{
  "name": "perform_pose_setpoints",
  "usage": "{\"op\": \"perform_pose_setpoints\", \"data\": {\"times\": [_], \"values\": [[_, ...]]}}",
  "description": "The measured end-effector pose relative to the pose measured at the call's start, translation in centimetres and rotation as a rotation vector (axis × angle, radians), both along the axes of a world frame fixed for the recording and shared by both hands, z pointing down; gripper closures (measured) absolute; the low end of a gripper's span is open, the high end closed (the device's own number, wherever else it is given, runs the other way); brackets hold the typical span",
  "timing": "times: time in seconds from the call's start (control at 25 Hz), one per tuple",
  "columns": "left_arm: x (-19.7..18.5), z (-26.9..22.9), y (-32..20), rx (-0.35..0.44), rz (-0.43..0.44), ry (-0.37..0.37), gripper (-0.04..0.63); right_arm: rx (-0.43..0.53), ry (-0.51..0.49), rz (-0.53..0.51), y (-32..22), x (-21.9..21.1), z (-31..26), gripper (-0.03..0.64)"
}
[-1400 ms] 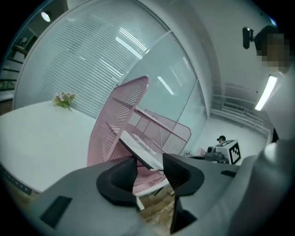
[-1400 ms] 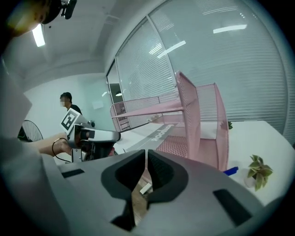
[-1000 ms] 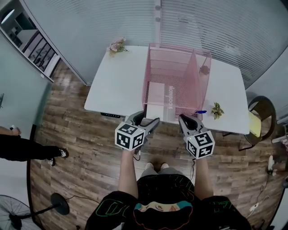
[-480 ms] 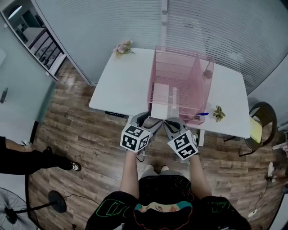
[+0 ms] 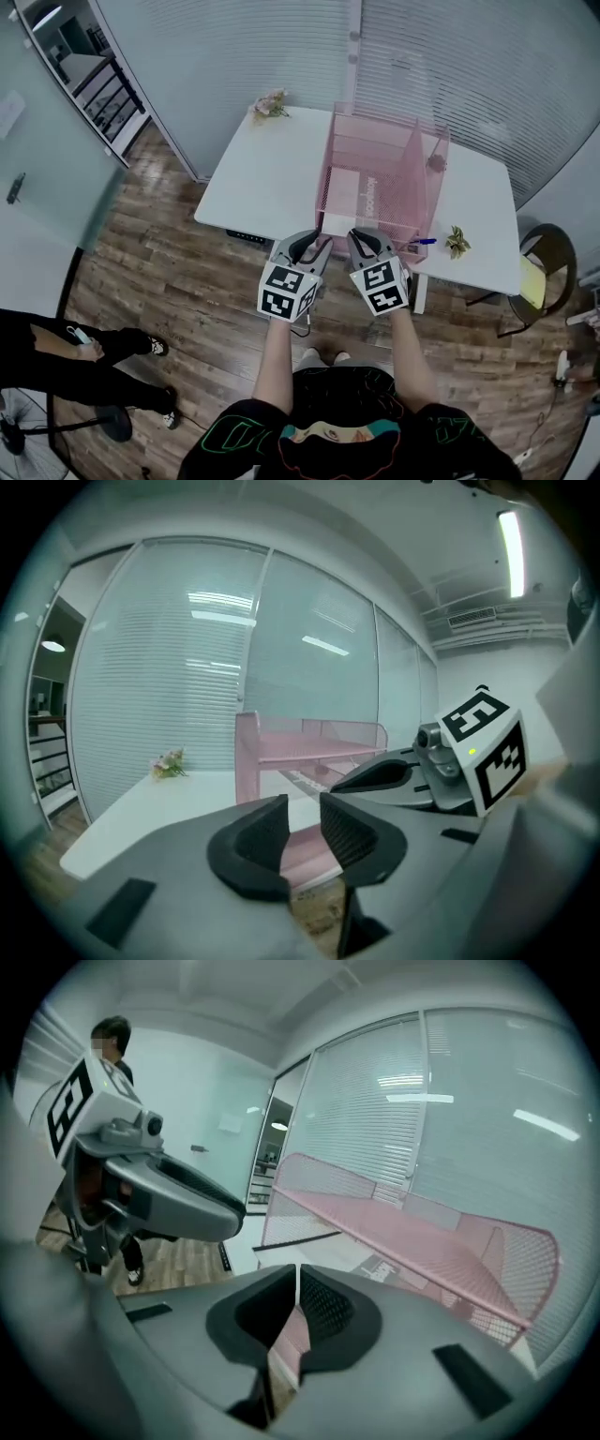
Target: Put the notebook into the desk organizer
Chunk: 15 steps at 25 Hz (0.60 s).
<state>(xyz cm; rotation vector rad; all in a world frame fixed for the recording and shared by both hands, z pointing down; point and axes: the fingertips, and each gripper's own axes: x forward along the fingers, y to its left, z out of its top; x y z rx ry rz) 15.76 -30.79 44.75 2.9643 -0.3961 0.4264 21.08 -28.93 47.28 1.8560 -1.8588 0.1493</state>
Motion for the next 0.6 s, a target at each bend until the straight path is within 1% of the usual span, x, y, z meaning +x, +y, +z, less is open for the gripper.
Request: {"op": "perform_pose_setpoints", "data": {"times": [0.08,0.12,0.24,0.32,0.44,0.6], "values": [[-0.3,-1.6,-0.4,0.035,-0.054,0.056,0.572,0.087,-0.084,-0.025,0.6,-0.4,-1.9,0.598],[-0.4,-2.5,-0.5,0.049,-0.073,0.089,0.601,0.134,-0.129,-0.039,1.1,-0.5,-3.1,0.614],[-0.7,-5.2,-0.3,0.085,-0.090,0.196,0.600,0.281,-0.241,-0.073,2.6,-0.6,-7.1,0.614],[-0.7,-6.4,-0.1,0.105,-0.105,0.232,0.600,0.353,-0.276,-0.053,3.4,0.2,-9.3,0.614],[-0.6,-7.7,-0.2,0.144,-0.152,0.247,0.599,0.392,-0.279,0.035,4.3,2.1,-11.4,0.614],[-0.8,-8.9,-0.4,0.170,-0.212,0.266,0.600,0.410,-0.242,0.116,5.3,3.2,-12.2,0.614]]}}
